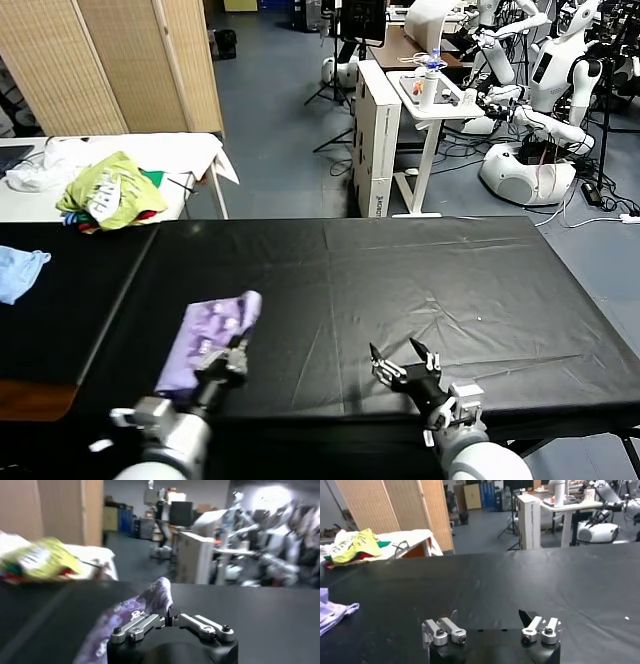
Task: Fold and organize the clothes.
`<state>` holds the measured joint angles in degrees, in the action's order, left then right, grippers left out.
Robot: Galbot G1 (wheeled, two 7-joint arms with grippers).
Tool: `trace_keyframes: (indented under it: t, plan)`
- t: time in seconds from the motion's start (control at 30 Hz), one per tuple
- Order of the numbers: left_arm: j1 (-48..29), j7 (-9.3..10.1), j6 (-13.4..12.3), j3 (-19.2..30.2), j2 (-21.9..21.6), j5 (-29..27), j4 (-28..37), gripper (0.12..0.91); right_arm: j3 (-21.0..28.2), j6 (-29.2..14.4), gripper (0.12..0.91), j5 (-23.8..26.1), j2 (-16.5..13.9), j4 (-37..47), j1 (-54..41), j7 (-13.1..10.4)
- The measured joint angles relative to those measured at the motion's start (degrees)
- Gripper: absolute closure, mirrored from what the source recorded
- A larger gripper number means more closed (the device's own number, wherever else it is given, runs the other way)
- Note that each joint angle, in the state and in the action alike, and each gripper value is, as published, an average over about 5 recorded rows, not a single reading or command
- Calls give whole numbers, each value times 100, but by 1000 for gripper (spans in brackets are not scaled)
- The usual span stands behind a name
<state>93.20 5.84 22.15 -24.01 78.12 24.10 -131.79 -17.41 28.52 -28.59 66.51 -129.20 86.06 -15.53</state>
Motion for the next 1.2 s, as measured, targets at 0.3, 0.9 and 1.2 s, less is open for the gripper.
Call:
trace_keyframes:
  t: [0.3, 0.9, 1.2]
  plan:
    - [-434, -73, -82, 715, 674, -449, 772, 855, 166, 98, 118, -108, 14, 81, -149, 76]
    - [-382, -330, -270, 442, 148, -660, 589, 126, 928, 454, 118, -1612, 194, 805, -1158, -251]
    - [-287, -300, -391, 69, 45, -833, 721, 123, 1534, 577, 251, -1663, 478, 1157, -1467, -449]
